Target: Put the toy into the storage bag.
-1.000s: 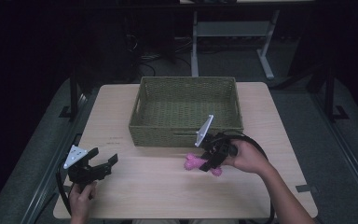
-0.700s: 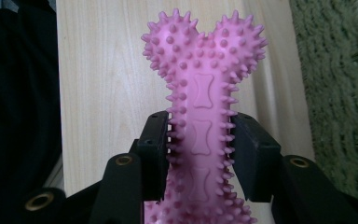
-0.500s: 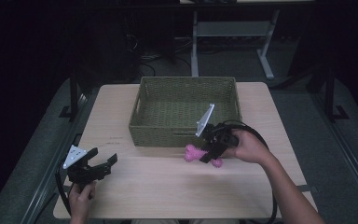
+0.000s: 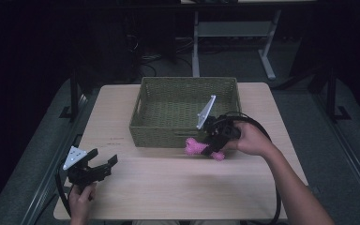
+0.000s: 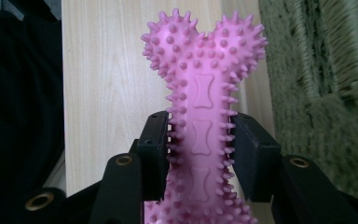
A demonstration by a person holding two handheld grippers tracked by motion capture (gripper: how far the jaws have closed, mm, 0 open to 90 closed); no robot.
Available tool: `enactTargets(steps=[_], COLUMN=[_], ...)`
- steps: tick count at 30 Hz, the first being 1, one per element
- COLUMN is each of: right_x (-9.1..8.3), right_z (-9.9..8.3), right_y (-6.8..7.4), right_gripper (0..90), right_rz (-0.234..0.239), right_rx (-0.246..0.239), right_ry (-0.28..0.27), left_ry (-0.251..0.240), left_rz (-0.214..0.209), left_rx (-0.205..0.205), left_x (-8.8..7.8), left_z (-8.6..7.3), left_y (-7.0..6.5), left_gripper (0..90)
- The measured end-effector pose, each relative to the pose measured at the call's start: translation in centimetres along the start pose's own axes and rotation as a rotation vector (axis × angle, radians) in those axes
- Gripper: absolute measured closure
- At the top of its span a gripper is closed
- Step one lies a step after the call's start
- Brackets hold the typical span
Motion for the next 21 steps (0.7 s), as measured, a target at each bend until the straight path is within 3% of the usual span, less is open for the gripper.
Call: enactTargets(steps=[21], right_x=[-2.4], right_z=[1.5], right_y=[-1.7], right_gripper=[58.1], right_rz=[-0.007], right_rx=[-0.014], right_ry=[-0.004], left_ry=[0.005], left_rz=[-0.001], left_rx=[-0.003], left_x=[0.2], left_z=[0.0], left_y=[0.1], left_gripper=[13.0])
Point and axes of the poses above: each handheld gripper's, and its own axes: x roughly forward along the jaws, z roughly out of its top, y roughly to its left, the point moved 2 cm from there along x, roughly forward along the jaws
